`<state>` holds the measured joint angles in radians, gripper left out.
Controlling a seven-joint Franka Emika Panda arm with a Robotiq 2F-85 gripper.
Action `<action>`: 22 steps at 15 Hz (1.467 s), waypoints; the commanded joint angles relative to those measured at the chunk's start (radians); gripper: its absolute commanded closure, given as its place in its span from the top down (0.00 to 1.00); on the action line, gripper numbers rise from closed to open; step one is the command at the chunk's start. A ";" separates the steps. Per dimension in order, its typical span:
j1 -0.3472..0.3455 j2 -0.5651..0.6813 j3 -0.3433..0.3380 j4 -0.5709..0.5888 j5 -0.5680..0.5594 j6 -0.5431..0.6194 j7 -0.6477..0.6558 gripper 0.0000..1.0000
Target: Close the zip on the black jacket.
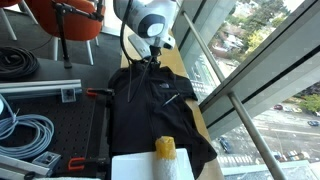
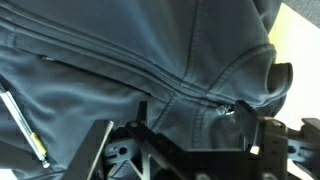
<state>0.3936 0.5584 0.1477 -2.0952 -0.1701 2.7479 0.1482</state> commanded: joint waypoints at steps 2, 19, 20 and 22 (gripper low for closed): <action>-0.056 -0.199 -0.018 -0.145 0.022 -0.023 0.005 1.00; -0.228 -0.729 -0.016 -0.340 0.124 -0.303 -0.143 1.00; -0.228 -0.742 -0.015 -0.347 0.119 -0.304 -0.145 1.00; -0.226 -0.759 -0.014 -0.359 0.115 -0.306 -0.153 1.00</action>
<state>0.1702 -0.1460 0.1264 -2.4227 -0.0720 2.4643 0.0275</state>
